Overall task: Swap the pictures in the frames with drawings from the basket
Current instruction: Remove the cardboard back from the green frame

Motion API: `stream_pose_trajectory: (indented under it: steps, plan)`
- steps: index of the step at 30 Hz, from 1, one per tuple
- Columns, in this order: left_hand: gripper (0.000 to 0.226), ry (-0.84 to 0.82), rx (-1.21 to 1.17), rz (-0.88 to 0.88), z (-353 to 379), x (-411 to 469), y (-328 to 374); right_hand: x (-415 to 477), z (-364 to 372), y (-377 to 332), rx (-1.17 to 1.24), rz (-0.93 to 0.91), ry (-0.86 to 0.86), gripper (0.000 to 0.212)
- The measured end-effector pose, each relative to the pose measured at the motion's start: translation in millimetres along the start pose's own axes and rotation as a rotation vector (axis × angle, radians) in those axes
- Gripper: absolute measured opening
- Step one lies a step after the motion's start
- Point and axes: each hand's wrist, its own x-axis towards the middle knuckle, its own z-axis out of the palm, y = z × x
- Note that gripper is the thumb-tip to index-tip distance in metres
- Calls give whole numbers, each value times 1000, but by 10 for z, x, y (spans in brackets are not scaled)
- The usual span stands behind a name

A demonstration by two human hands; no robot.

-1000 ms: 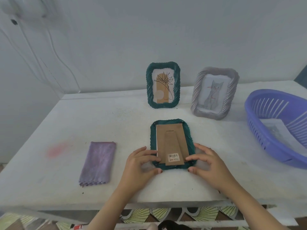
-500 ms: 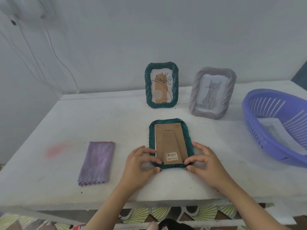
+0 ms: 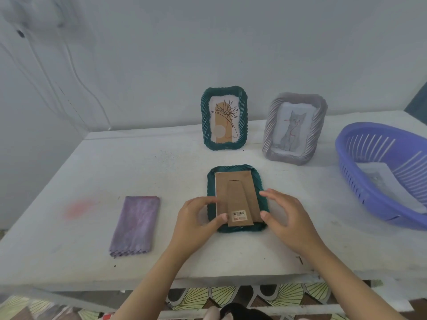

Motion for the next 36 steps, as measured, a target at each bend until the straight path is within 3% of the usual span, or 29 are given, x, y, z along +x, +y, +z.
stream_pose_trajectory:
  steps: [4, 7, 15, 23, 31, 36]
  plan:
    - [86, -74, 153, -56, 90, 112, 15, 122, 109, -20, -63, 58, -16, 54]
    - [95, -126, 114, -106, 128, 111, 15, 156, 180, -57, -39, 86, 18, 59]
    - [91, -119, 105, -59, 148, 76, -15, 140, 187, -154, 106, 104, 104, 52]
    - [79, -13, 192, 103, 183, 59, -67, 150, 178, -135, 268, 93, 112, 32]
    - [71, 31, 142, 128, 161, 93, -25, 211, 199, -28, 413, 88, 85, 41]
    - [71, 6, 134, 115, 129, 127, 10, 196, 207, -18, 324, 55, 101, 40]
